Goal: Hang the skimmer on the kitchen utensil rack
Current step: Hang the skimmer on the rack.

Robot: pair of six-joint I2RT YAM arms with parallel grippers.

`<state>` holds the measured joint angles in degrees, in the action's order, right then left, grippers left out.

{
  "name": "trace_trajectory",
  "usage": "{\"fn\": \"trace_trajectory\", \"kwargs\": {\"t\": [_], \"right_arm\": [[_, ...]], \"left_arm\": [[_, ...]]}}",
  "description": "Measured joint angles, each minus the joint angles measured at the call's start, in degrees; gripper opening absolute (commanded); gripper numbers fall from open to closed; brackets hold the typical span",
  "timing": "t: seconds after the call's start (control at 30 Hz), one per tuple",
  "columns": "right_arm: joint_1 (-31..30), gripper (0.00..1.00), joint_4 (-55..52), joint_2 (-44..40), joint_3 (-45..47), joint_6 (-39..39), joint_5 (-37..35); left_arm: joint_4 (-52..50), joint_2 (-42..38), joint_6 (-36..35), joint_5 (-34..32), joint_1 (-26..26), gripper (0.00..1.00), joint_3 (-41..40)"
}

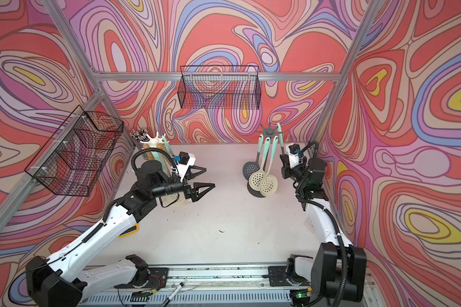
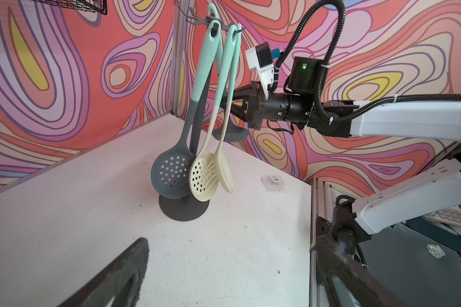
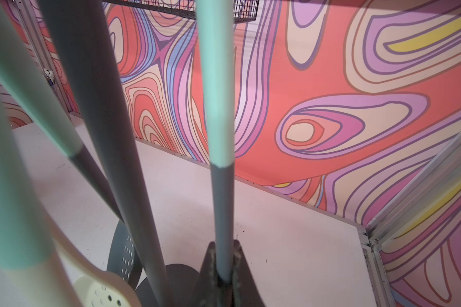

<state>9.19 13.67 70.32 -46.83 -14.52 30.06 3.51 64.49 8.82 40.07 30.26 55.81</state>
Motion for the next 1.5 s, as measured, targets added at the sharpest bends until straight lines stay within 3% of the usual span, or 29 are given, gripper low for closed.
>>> {"fn": "trace_trajectory", "kwargs": {"t": [0.7,0.8,1.1,1.37,1.5], "right_arm": [[-1.05,0.13,-1.88,0.11,-0.22,-1.27,-0.81],[-1.31,0.19,-2.12,0.55,-0.72,-1.07,-1.18],[-1.4,0.52,-2.56,0.72,-0.98,2.34,-2.71],[-1.4,0.79,-2.56,0.37,-0.98,7.06,-6.99],[-1.4,0.82,-2.49,-0.72,-0.98,9.35,-9.22]], "left_arm": [[0.63,0.0,0.39,0.46,0.0,1.0,-0.22],[0.61,0.0,0.39,0.42,0.0,1.0,-0.52],[-3.13,-1.95,-0.55,-2.32,0.0,1.0,0.15],[-16.98,-8.31,-3.89,-13.0,-0.13,1.0,11.13],[-23.54,-12.2,-5.68,-21.75,-0.26,1.0,16.33]]}}
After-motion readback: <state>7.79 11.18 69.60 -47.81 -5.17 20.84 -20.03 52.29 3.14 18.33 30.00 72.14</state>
